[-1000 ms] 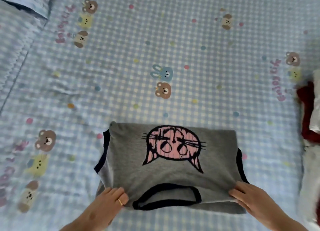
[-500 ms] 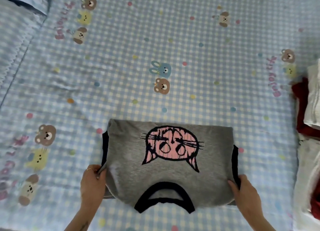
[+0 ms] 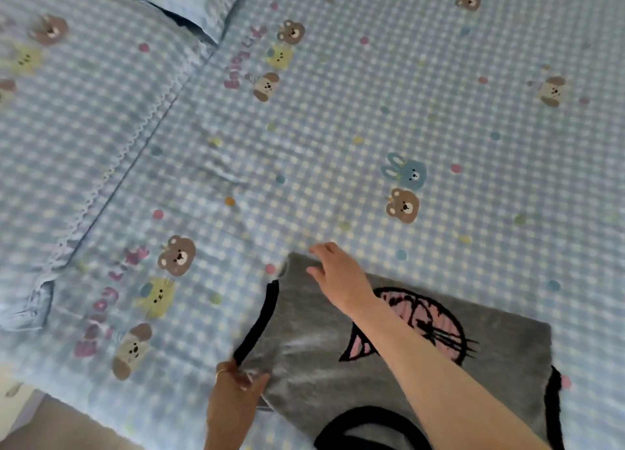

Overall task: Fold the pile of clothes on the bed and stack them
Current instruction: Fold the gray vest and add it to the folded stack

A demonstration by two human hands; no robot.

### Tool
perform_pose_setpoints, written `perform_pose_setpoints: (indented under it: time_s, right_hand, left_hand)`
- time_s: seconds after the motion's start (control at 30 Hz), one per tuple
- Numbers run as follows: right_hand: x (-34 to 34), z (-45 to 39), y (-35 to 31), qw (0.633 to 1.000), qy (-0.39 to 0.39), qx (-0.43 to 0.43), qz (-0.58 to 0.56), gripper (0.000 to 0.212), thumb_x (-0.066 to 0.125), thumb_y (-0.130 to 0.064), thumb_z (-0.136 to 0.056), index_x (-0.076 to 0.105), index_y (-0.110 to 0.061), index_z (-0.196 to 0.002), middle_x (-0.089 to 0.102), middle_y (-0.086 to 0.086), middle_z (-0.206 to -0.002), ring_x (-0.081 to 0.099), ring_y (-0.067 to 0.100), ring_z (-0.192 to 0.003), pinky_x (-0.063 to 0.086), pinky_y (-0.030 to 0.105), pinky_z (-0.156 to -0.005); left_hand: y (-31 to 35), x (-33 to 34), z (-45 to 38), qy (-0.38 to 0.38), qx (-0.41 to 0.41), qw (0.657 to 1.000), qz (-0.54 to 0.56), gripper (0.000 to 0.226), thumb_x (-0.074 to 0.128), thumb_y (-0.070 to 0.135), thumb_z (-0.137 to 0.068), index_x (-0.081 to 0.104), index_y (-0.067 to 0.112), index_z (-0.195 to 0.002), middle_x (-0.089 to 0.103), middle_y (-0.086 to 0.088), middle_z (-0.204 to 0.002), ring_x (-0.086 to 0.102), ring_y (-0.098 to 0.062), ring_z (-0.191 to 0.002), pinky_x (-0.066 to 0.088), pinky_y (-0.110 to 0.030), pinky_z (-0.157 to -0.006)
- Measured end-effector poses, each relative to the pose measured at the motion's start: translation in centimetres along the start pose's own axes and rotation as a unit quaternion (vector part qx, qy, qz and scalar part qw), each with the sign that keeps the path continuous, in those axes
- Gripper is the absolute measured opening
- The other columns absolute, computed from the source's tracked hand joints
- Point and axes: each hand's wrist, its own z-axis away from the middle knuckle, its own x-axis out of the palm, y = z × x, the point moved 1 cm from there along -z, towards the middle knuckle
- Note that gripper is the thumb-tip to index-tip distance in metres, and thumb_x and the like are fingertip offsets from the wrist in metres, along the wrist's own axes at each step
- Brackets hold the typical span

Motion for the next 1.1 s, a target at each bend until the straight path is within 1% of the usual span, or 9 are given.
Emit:
perform_pose_setpoints:
  time_s: [0.13, 0.27, 0.37, 0.43, 0.6, 0.67, 0.73, 0.9, 1.1]
  right_hand:
    - [1.3, -6.6, -2.6, 0.987, -0.146, -0.004, 0.065, 0.025, 0.061, -0.016, -0.087, 0.055, -0.007, -0.108, 0.058, 0.012, -0.113, 0.056, 0.03, -0.103, 0.041, 0.031, -0.076]
    - [0.4, -9.5, -3.5, 0.995, -0.098, -0.021, -0.022, 0.016, 0.063, -0.011, -0.086, 0.059, -0.007, -0.101, 0.062, 0.01, -0.109, 0.057, 0.025, -0.099, 0.047, 0.035, -0.084]
    - [-1.0, -9.4, -3.3, 0.989, -0.116, 0.001, -0.094, 0.015, 0.061, -0.006, -0.087, 0.057, -0.006, -0.102, 0.058, 0.009, -0.104, 0.06, 0.023, -0.091, 0.055, 0.036, -0.08]
    - [-2.7, -8.0, -2.3, 0.98, -0.129, 0.022, -0.149, 0.018, 0.061, -0.006, -0.088, 0.057, -0.007, -0.106, 0.057, 0.004, -0.098, 0.062, 0.018, -0.083, 0.057, 0.025, -0.07]
    - [-9.8, -0.6, 3.8, 0.972, -0.135, 0.045, -0.185, 0.02, 0.057, 0.002, -0.085, 0.066, -0.008, -0.1, 0.067, 0.003, -0.084, 0.063, 0.011, -0.07, 0.053, 0.02, -0.066]
    - [-12.3, 3.3, 7.3, 0.965, -0.129, 0.079, -0.213, 0.021, 0.057, 0.007, -0.083, 0.067, -0.009, -0.092, 0.067, 0.003, -0.08, 0.062, 0.006, -0.068, 0.051, 0.017, -0.066]
    - [-14.1, 7.1, 11.0, 0.956, -0.12, 0.117, -0.241, 0.021, 0.058, 0.01, -0.082, 0.067, -0.006, -0.09, 0.067, 0.005, -0.082, 0.063, 0.007, -0.073, 0.051, 0.016, -0.069]
    - [-15.1, 14.5, 18.8, 0.952, -0.071, 0.171, -0.244, 0.02, 0.058, 0.01, -0.081, 0.067, -0.006, -0.087, 0.067, 0.002, -0.082, 0.064, 0.005, -0.071, 0.048, 0.014, -0.066]
    - [-13.9, 18.5, 26.1, 0.94, -0.033, 0.223, -0.255, 0.032, 0.043, 0.019, -0.078, 0.064, -0.004, -0.077, 0.063, 0.016, -0.085, 0.06, 0.021, -0.077, 0.05, 0.03, -0.073]
  left_hand:
    - [-0.1, -0.5, -0.6, -0.023, -0.015, 1.0, -0.011, 0.054, 0.075, 0.018, -0.075, 0.055, 0.013, -0.125, 0.065, 0.001, -0.076, 0.062, -0.019, -0.076, 0.045, -0.026, -0.07]
    - [-0.3, -3.2, -0.6, 0.004, 0.018, 0.995, 0.099, 0.013, 0.074, 0.006, -0.076, 0.061, 0.007, -0.079, 0.06, 0.001, -0.055, 0.058, -0.016, -0.056, 0.053, -0.022, -0.061]
    - [0.6, -4.7, 0.4, -0.025, 0.049, 0.984, 0.17, 0.02, 0.07, 0.001, -0.078, 0.056, 0.012, -0.07, 0.057, 0.001, -0.052, 0.057, -0.017, -0.053, 0.057, -0.034, -0.062]
    - [1.9, -4.5, 2.2, -0.064, 0.083, 0.978, 0.181, 0.025, 0.072, 0.001, -0.076, 0.055, 0.018, -0.069, 0.055, 0.005, -0.051, 0.05, -0.006, -0.05, 0.05, -0.022, -0.057]
    - [4.2, 1.4, 9.0, -0.146, 0.158, 0.969, 0.119, 0.032, 0.077, 0.03, -0.064, 0.061, 0.048, -0.087, 0.068, 0.014, -0.08, 0.06, 0.005, -0.065, 0.043, -0.003, -0.061]
    - [4.6, 5.5, 11.4, -0.23, 0.209, 0.949, 0.054, 0.038, 0.067, 0.046, -0.066, 0.048, 0.066, -0.091, 0.065, 0.012, -0.088, 0.057, 0.01, -0.072, 0.04, 0.001, -0.064]
    - [4.8, 9.9, 13.8, -0.285, 0.263, 0.921, -0.031, 0.028, 0.057, 0.052, -0.075, 0.038, 0.06, -0.093, 0.052, 0.009, -0.081, 0.05, 0.004, -0.073, 0.036, 0.002, -0.065]
    - [5.8, 19.5, 19.9, -0.187, 0.361, 0.913, -0.039, 0.033, 0.065, 0.027, -0.072, 0.04, 0.035, -0.094, 0.04, 0.012, -0.085, 0.051, -0.01, -0.075, 0.036, -0.012, -0.068]
    - [5.8, 26.8, 22.7, -0.252, 0.322, 0.904, -0.121, 0.021, 0.048, 0.029, -0.084, 0.052, 0.021, -0.102, 0.04, 0.015, -0.102, 0.053, -0.019, -0.101, 0.036, -0.012, -0.083]
